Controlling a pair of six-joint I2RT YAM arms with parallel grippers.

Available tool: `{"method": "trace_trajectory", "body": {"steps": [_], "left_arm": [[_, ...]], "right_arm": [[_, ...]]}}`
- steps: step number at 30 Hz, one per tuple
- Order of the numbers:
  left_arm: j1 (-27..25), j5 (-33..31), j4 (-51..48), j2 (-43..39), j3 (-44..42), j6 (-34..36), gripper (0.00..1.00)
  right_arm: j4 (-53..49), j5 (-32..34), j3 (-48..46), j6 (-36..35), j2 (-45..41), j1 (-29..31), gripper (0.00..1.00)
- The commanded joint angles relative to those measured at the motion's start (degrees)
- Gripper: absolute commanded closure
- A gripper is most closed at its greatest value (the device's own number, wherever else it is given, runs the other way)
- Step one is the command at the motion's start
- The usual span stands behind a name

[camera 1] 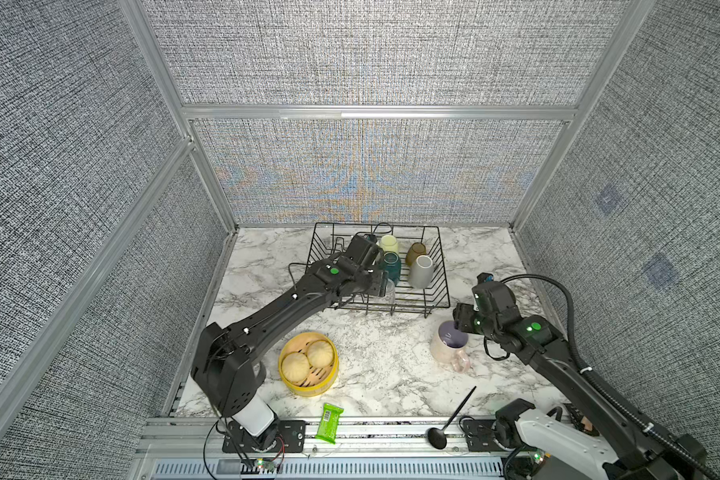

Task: Load the cups into the dish rack
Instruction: 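Open the left gripper and lift it away from the clear cup, then grasp the pearly pink mug rim with the right gripper while the left approaches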

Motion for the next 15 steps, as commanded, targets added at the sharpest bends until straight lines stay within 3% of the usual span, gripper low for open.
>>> {"method": "trace_trajectory", "body": {"steps": [1, 7, 12, 15], "left_arm": [[0.0, 1.5, 0.9, -4.4, -3.8, 0.6, 0.28], [0.1, 0.6, 1.0, -13.2, -11.9, 0.6, 0.27], [0.0, 1.9, 2.5, -17.6, -17.4, 0.7, 0.27], [0.0, 3.1, 2.3, -18.9, -19.1, 1.0, 0.27]], "right_arm": [[-8.1, -4.5, 0.3, 1.8, 0.6, 0.0, 0.33], [-9.0, -10.7, -1.9, -2.7, 2.2, 0.0, 0.34], [-6.5, -20.9, -1.5, -9.0, 5.8, 0.5, 0.41], [-5.3, -23.5, -0.6, -10.2, 8.5, 2.7, 0.45]]}}
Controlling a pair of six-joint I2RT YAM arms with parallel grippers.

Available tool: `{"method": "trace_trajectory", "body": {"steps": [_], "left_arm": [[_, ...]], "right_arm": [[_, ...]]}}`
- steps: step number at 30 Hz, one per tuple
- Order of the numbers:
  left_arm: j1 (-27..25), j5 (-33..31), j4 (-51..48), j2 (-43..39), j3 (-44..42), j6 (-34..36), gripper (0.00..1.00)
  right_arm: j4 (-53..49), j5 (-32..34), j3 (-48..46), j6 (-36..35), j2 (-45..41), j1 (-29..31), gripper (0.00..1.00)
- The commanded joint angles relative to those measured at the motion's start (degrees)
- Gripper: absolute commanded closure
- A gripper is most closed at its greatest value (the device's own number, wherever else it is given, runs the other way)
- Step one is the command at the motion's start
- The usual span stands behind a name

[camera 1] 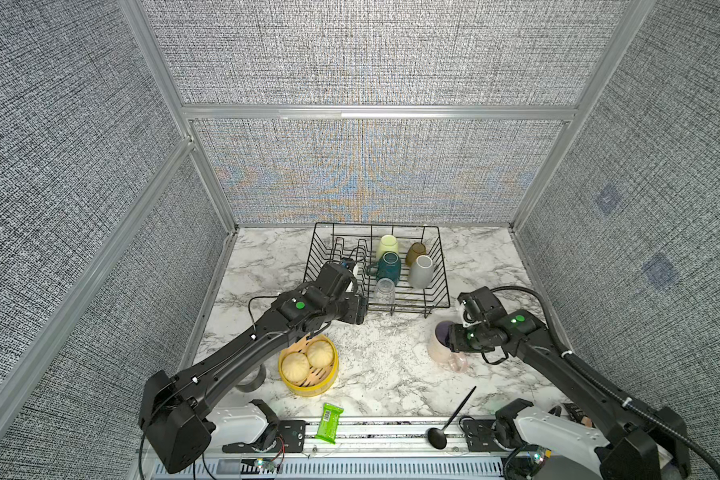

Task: Load the cups into the dish rack
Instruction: 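Grasp the pearly pink mug rim with the right gripper while the left approaches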

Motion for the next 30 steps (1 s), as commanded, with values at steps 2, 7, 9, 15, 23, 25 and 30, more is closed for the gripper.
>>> {"method": "trace_trajectory", "body": {"steps": [2, 7, 9, 15, 23, 25, 30], "left_arm": [[0.0, 2.7, 1.5, -1.4, -1.9, 0.7, 0.27], [0.0, 5.4, 2.7, -1.5, -4.0, -0.9, 0.27], [0.0, 8.6, 4.8, -1.5, -5.3, -1.9, 0.27], [0.0, 19.3, 8.9, -0.4, -7.6, -0.8, 0.31], [-1.6, 23.5, 14.0, 2.2, -8.8, -4.1, 0.29], [-2.6, 23.1, 14.4, 3.7, -8.0, -4.5, 0.28], [-6.6, 19.2, 13.8, 7.9, -5.9, -4.3, 0.28]], "right_arm": [[2.9, -9.5, 1.5, -4.4, 3.4, 3.4, 0.48], [5.4, -10.0, 3.5, -3.7, 8.6, 8.0, 0.49], [6.7, -10.5, 4.5, -2.9, 10.6, 10.0, 0.48], [10.3, -14.0, 7.5, -3.2, 11.8, 13.1, 0.44], [8.2, -1.2, 5.3, -1.2, 1.0, 8.4, 0.27], [8.6, 3.2, 3.5, -0.7, -3.3, 6.2, 0.24], [6.3, 12.0, 2.1, 1.5, -10.7, 0.9, 0.21]]}}
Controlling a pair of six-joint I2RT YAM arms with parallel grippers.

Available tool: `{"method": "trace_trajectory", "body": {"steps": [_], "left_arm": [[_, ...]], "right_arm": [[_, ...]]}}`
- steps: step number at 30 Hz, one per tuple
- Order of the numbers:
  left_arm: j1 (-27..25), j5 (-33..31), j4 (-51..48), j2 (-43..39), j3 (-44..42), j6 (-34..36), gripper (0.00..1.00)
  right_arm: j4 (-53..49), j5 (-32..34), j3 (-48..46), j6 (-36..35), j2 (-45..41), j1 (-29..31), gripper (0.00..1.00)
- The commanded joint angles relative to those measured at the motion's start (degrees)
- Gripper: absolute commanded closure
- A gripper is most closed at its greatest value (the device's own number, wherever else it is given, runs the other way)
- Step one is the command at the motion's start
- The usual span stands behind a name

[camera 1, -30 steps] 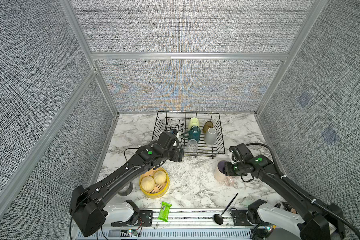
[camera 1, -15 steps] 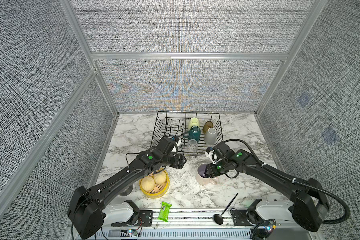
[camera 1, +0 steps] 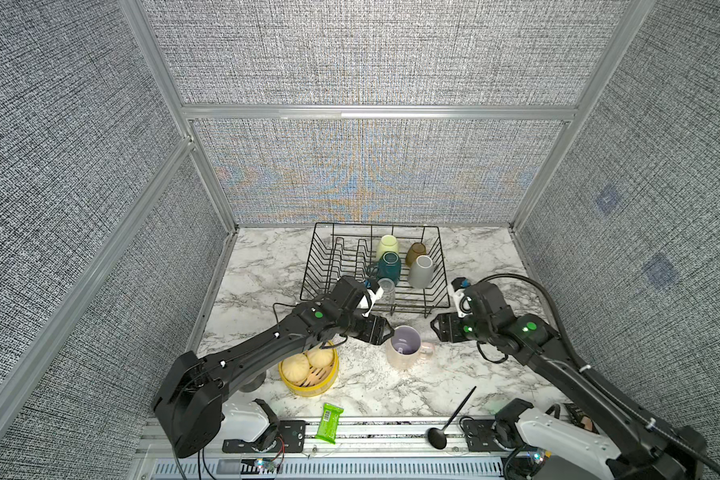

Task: Load the cups into the dish rack
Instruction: 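Grasp the pearly pink mug rim with the right gripper while the left approaches, then lift the pink mug with the right gripper toward the left gripper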

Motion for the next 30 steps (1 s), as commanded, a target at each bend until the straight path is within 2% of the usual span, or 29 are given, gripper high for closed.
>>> {"method": "trace_trajectory", "body": {"steps": [1, 9, 13, 16, 19, 26, 30], "left_arm": [[-2.5, -3.9, 1.1, 1.6, 0.5, 0.2, 0.28], [-7.3, -15.1, -3.1, 9.4, 4.0, -0.2, 0.30], [-7.7, -16.3, -3.3, 12.4, 5.6, -2.0, 0.34], [-7.7, -16.0, -3.2, 14.2, 6.3, -3.1, 0.47], [-7.7, -16.4, -3.6, 15.2, 6.8, -4.2, 0.63], [-7.7, -17.3, -4.1, 13.8, 5.3, -3.6, 0.83], [-7.6, -18.8, -5.0, 11.2, 3.8, -4.0, 1.00]], "right_arm": [[-1.3, 7.6, -0.7, 1.9, -3.2, -2.5, 0.21], [2.9, 4.1, -3.5, 1.5, -6.3, -4.2, 0.22], [3.3, 1.2, -3.1, 1.4, -4.8, -4.2, 0.22], [3.5, 0.7, -3.1, 0.7, -4.1, -4.3, 0.22], [2.9, 0.5, -2.6, 0.3, -3.7, -4.2, 0.22], [2.8, -0.9, -3.5, 0.9, -3.2, -4.2, 0.22], [3.1, -1.9, -3.5, 0.7, -3.5, -4.2, 0.22]]}}
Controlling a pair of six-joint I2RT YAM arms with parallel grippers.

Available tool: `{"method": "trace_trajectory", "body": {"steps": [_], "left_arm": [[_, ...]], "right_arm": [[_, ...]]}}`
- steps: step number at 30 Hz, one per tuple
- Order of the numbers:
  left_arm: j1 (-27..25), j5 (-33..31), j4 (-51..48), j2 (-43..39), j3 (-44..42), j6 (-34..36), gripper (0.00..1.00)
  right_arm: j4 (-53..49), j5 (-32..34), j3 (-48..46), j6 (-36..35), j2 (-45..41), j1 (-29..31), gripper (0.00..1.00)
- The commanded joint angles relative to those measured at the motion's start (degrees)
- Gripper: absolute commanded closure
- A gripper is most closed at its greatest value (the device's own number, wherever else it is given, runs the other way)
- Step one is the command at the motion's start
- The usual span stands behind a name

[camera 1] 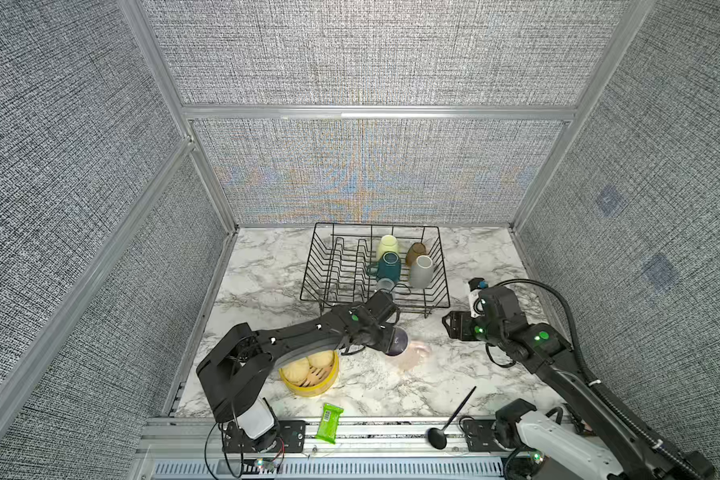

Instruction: Load the cups into the dish rack

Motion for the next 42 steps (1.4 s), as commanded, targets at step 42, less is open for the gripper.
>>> {"method": "trace_trajectory", "body": {"steps": [42], "left_arm": [[19.9, 61.2, 33.2, -23.0, -10.8, -21.4, 1.00]], "right_arm": [[67.1, -53.1, -18.9, -20.3, -10.9, 8.2, 0.01]]}}
